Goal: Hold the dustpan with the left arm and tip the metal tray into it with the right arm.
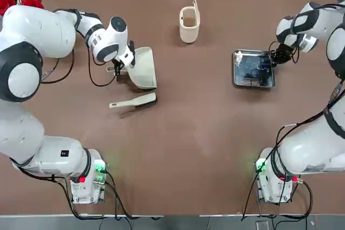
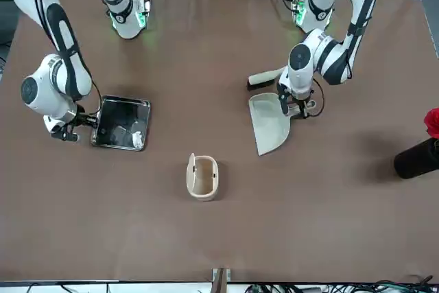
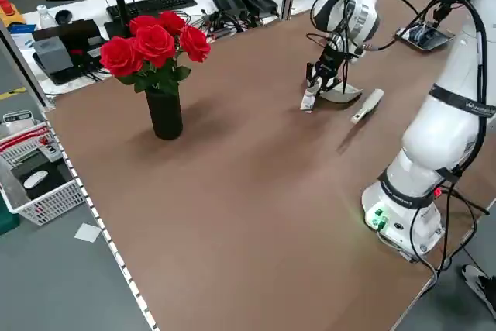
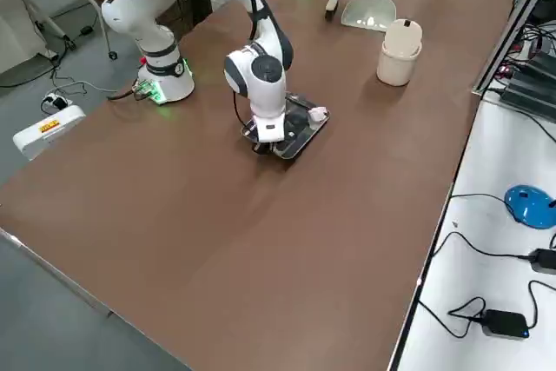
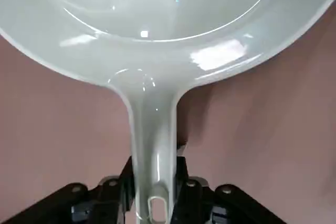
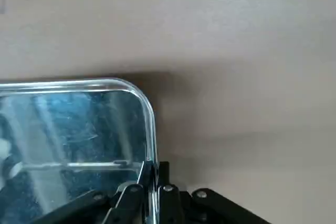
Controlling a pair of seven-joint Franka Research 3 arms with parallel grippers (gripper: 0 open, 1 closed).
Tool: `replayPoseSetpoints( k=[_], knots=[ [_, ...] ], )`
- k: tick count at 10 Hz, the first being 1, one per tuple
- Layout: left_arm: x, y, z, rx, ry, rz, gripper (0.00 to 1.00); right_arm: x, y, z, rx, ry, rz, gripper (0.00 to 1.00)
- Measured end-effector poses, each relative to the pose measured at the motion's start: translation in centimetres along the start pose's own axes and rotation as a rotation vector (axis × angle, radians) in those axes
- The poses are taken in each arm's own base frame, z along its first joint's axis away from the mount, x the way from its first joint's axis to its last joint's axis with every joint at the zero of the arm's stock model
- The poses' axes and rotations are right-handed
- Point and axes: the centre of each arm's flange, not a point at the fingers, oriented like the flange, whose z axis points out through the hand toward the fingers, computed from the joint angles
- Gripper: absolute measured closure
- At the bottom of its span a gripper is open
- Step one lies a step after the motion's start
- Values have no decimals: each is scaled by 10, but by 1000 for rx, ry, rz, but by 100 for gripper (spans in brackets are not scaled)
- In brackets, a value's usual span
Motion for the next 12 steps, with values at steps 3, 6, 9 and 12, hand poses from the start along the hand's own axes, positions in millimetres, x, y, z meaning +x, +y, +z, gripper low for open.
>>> replayPoseSetpoints(
  k=[3, 6, 9, 12],
  knots=[
    [0, -7, -6, 13, 8, 29, 67, 13, -7, -22, 94, -42, -22, 95],
    [13, -18, -31, 61, 41, 41, 67, 19, -12, -35, 116, -69, -35, 95],
    [49, -14, -77, 109, 86, 78, 67, 33, -22, -64, 156, -101, -57, 95],
    [88, 2, -140, 63, 112, 56, 67, 46, -37, -94, 196, -116, -82, 95]
  ],
)
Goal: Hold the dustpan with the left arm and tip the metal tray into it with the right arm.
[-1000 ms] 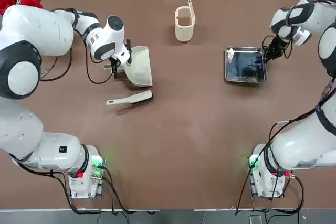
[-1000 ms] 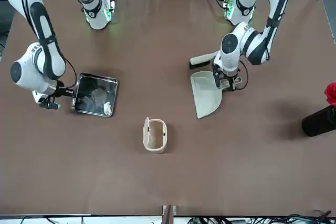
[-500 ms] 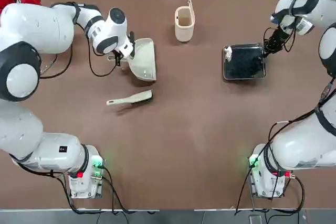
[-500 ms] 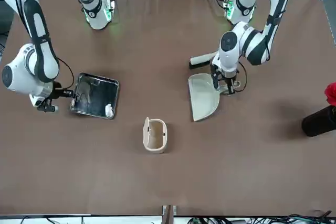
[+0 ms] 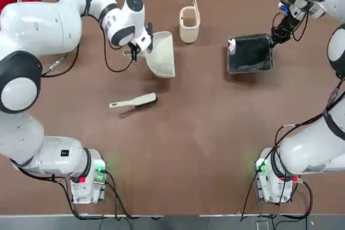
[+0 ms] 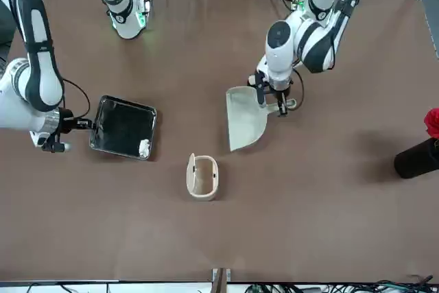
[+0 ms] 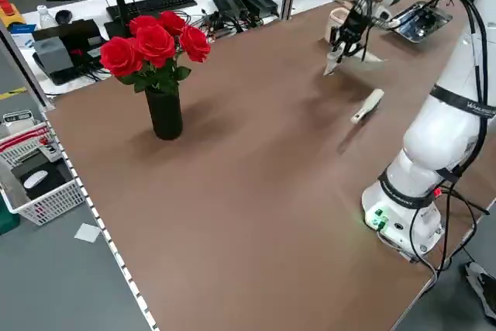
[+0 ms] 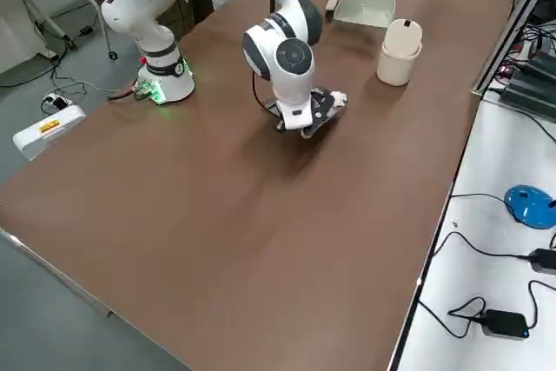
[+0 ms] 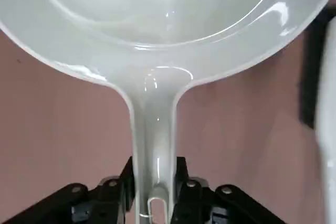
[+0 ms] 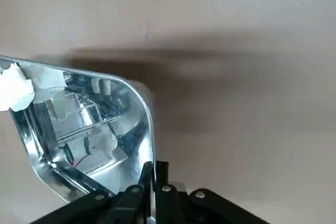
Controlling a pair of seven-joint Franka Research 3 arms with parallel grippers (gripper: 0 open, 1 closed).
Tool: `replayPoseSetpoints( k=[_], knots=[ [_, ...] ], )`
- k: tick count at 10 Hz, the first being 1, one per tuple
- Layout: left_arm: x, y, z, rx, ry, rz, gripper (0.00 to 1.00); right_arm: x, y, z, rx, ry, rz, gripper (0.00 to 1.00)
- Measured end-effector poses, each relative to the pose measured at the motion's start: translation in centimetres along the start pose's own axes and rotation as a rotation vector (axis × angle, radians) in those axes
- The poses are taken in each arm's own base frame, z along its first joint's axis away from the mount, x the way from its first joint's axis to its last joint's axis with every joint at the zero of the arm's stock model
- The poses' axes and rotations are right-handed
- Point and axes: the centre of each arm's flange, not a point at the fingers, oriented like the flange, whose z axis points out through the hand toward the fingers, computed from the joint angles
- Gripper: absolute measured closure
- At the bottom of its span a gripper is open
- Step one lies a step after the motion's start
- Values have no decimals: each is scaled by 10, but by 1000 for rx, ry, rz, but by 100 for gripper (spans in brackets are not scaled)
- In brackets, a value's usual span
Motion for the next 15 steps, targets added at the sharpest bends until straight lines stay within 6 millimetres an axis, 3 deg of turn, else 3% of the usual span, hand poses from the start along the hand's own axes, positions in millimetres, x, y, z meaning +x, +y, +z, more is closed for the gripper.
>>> replayPoseSetpoints(
  k=[3, 5, 7, 9, 10, 12, 15],
  knots=[
    [49, 24, -48, 22, 74, -41, 67, 4, -24, -15, 28, -41, 7, 95],
    [83, 40, -55, -12, 94, -52, 67, 8, -54, -36, 33, -47, 27, 95],
    [121, 49, -36, -47, 33, -52, 67, 5, -94, -56, 38, -54, 52, 95],
    [156, 53, 7, -64, -21, -61, 67, -2, -122, -70, 40, -72, 58, 95],
    [164, 52, 26, -70, -33, -69, 67, -4, -126, -75, 30, -76, 50, 95],
    [167, 47, 37, -78, -39, -73, 67, -12, -134, -81, -25, -89, 34, 95],
    [170, 50, 39, -47, -51, -48, 67, -32, -199, -82, -127, -96, 17, 95]
  ],
)
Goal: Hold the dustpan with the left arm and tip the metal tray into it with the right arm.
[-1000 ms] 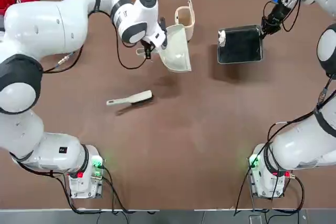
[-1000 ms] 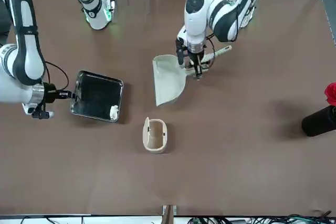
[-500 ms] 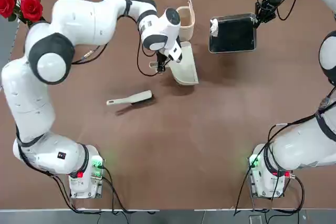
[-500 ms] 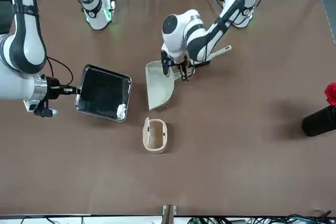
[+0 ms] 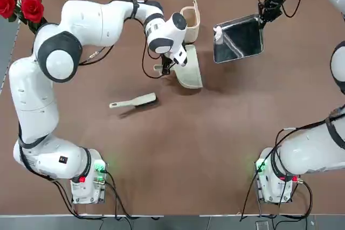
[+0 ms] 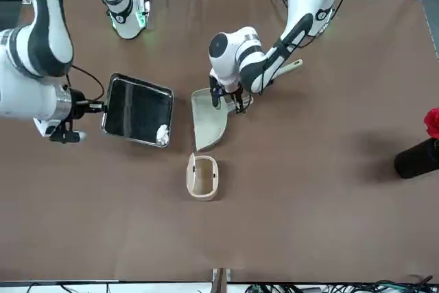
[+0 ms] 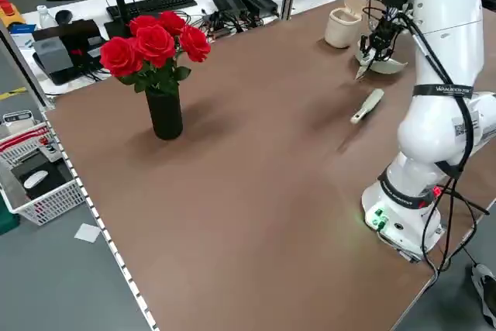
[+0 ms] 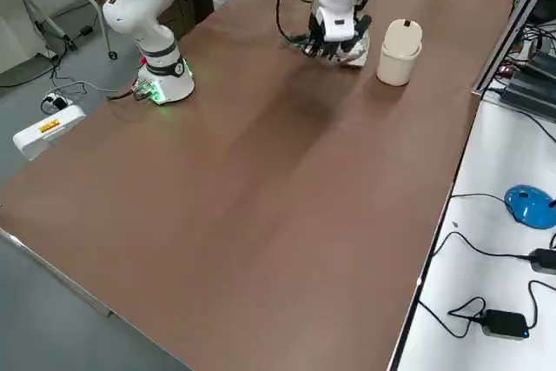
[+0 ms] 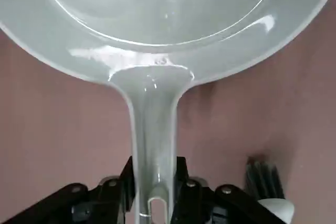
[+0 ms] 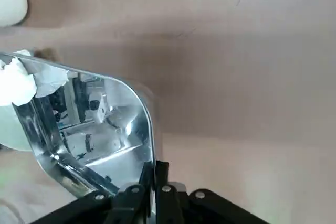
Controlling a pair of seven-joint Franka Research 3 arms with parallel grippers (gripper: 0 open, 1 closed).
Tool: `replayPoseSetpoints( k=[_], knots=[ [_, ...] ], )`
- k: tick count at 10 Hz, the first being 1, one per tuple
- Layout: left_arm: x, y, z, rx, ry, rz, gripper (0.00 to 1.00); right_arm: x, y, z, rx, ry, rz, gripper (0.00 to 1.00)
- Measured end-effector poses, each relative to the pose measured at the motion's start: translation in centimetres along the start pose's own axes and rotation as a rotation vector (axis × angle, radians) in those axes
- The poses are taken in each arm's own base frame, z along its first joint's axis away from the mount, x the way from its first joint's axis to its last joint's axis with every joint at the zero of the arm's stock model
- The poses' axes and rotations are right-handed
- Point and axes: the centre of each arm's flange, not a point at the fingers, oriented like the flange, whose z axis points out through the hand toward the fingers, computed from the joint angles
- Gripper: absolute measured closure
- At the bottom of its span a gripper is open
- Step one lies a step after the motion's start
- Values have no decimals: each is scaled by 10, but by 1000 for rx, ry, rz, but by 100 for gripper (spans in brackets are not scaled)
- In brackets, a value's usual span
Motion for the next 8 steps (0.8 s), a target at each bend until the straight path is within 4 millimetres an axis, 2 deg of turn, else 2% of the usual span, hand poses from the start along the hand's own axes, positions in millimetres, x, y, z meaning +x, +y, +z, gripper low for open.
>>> replayPoseSetpoints(
  k=[6, 8],
  knots=[
    [6, 9, 14, -9, -13, 24, 67, -41, -132, 34, -187, 10, 17, 95],
    [6, 8, 14, -9, -13, 25, 67, -54, -160, 43, -243, 29, 13, 95]
  ],
)
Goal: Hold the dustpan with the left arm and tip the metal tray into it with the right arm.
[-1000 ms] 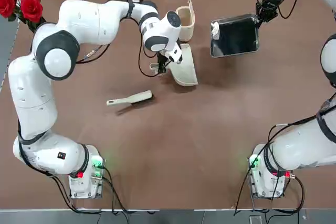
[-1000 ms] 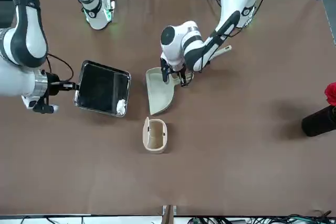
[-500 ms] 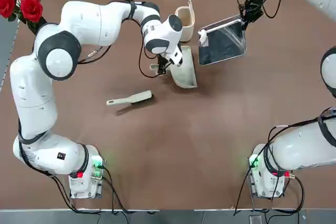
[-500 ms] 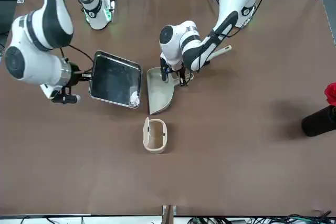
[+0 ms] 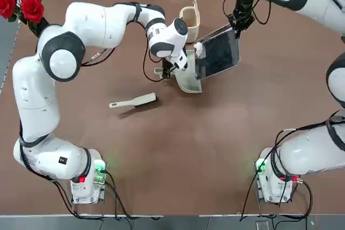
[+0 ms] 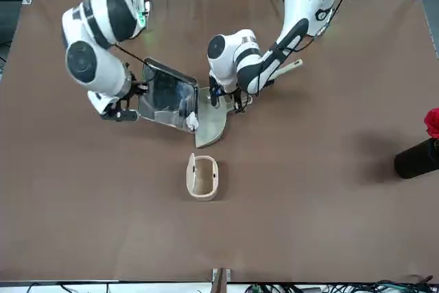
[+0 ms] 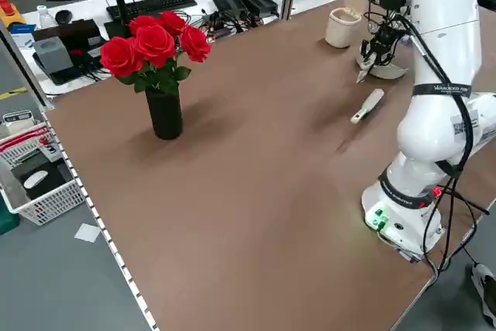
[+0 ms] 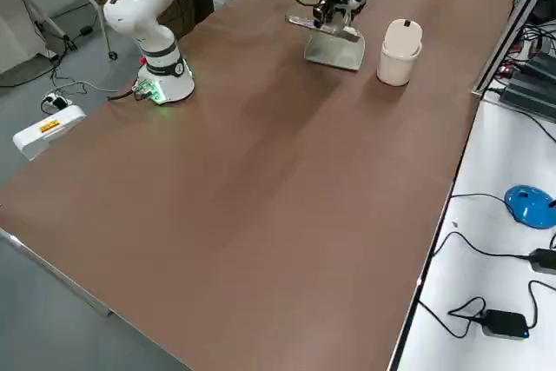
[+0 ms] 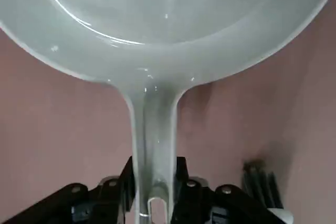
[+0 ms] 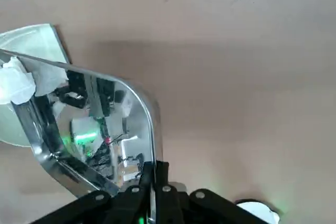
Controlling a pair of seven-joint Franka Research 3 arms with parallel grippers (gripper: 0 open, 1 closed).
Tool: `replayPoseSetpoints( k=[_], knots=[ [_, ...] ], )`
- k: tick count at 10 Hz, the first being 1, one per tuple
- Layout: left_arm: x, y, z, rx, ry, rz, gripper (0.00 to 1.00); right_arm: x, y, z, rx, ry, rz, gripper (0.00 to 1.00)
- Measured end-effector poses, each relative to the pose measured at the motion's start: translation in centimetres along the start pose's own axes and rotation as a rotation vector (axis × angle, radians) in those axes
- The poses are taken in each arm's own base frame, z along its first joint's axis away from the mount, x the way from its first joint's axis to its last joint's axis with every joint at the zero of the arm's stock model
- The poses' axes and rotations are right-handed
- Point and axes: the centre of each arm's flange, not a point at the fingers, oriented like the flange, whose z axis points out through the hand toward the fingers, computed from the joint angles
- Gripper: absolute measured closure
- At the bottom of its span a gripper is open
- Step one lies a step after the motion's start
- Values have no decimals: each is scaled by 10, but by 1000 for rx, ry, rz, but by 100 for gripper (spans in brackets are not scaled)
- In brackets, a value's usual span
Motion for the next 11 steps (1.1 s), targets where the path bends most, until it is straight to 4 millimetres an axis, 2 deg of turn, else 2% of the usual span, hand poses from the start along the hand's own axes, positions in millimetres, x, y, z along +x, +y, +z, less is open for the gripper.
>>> replayPoseSetpoints(
  k=[3, 5, 7, 8, 11],
  knots=[
    [0, -2, -2, 2, 4, -3, 67, -35, -57, -3, -115, 67, -17, 95],
    [1, -2, -2, 2, 5, -5, 67, -61, -91, -12, -182, 132, -33, 95],
    [1, -2, -2, 2, 5, -6, 67, -88, -120, -11, -276, 202, -59, 95],
    [1, -2, -2, 2, 5, -8, 67, -92, -124, -12, -293, 212, -66, 95],
    [1, -2, -2, 1, 4, -13, 67, -76, -123, -21, -309, 227, -44, 96]
  ],
)
